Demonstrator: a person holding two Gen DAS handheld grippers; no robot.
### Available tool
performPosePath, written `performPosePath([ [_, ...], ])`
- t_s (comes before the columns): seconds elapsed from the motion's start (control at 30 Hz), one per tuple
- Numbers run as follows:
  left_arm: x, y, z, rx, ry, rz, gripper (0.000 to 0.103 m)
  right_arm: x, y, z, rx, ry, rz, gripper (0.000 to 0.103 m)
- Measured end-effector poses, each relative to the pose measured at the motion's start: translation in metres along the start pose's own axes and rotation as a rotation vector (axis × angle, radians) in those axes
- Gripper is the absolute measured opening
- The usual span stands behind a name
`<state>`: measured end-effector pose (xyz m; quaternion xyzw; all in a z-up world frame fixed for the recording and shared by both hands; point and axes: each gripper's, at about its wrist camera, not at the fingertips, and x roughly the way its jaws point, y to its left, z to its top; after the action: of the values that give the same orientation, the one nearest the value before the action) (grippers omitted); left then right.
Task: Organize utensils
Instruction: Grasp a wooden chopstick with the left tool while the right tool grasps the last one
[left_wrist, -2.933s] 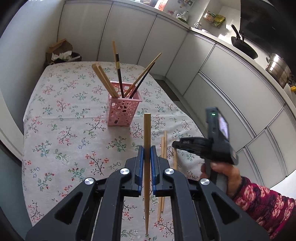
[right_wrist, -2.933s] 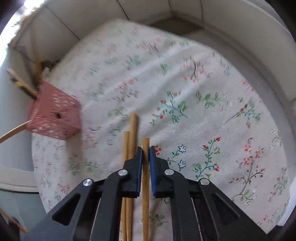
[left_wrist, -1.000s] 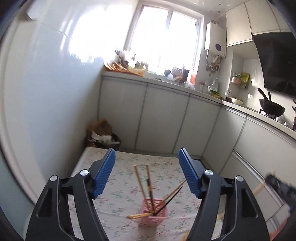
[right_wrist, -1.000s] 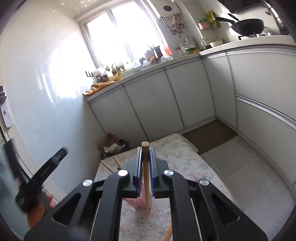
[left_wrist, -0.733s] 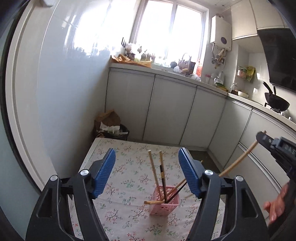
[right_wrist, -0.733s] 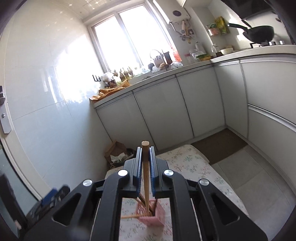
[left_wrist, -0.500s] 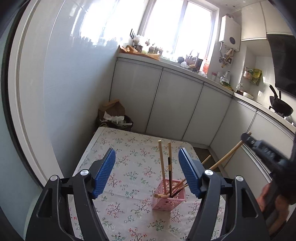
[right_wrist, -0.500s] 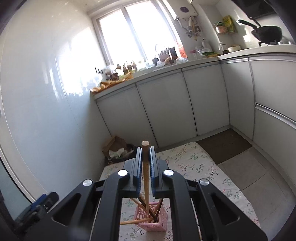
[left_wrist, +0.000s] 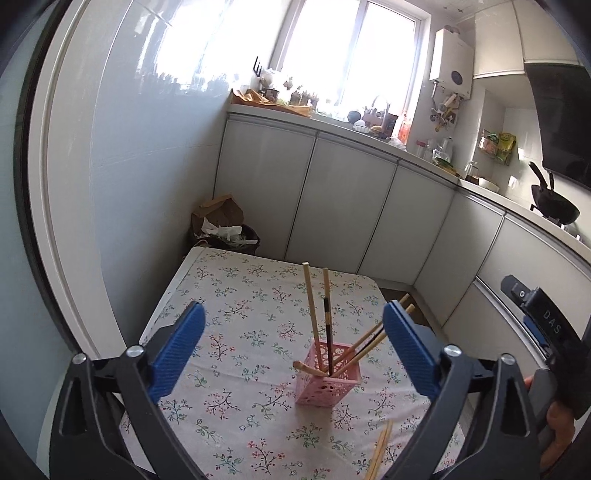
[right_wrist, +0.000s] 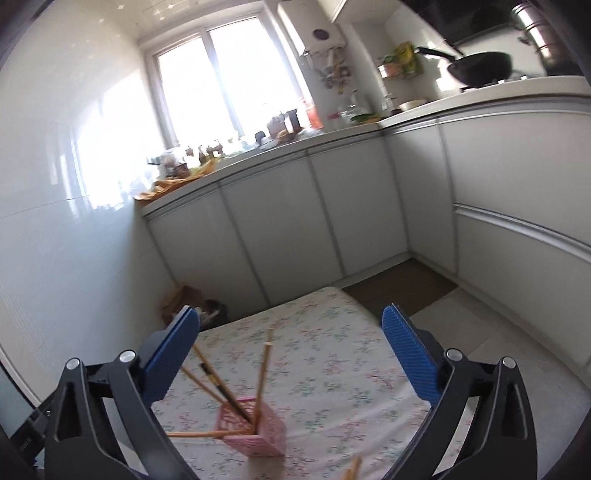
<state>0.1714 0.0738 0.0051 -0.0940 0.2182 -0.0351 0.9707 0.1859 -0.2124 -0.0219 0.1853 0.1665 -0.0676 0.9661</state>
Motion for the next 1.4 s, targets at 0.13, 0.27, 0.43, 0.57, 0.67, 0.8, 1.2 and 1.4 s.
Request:
performPosePath([
  [0.13, -0.002, -0.014, -0.011, 0.036, 0.029, -0.014, 0.096, -0.007, -0.013, -0.010, -0.080, 0.060, -0.072, 0.097],
  [0.27, 0.000, -0.030, -0.025, 0.079, 0.067, -0.028, 0.096, -0.020, -0.029, -0.026, -0.131, 0.091, -0.108, 0.097],
  [0.43, 0.013, -0.051, -0.045, 0.153, 0.165, -0.054, 0.096, -0.042, -0.049, -0.056, -0.198, 0.147, -0.144, 0.097],
  [0.57, 0.036, -0.077, -0.068, 0.239, 0.303, -0.090, 0.096, -0.053, -0.068, -0.085, -0.227, 0.191, -0.169, 0.097],
  [0.67, 0.058, -0.092, -0.085, 0.283, 0.413, -0.117, 0.096, -0.055, -0.079, -0.104, -0.250, 0.224, -0.193, 0.097],
  [0.8, 0.100, -0.121, -0.121, 0.397, 0.666, -0.105, 0.096, -0.050, -0.096, -0.119, -0.225, 0.265, -0.214, 0.097],
  [1.2, 0.209, -0.167, -0.174, 0.521, 0.958, 0.057, 0.095, -0.026, -0.121, -0.124, -0.172, 0.330, -0.245, 0.097],
  [1.4, 0.233, -0.161, -0.193, 0.552, 0.986, 0.117, 0.067, -0.021, -0.135, -0.122, -0.075, 0.395, -0.201, 0.097],
])
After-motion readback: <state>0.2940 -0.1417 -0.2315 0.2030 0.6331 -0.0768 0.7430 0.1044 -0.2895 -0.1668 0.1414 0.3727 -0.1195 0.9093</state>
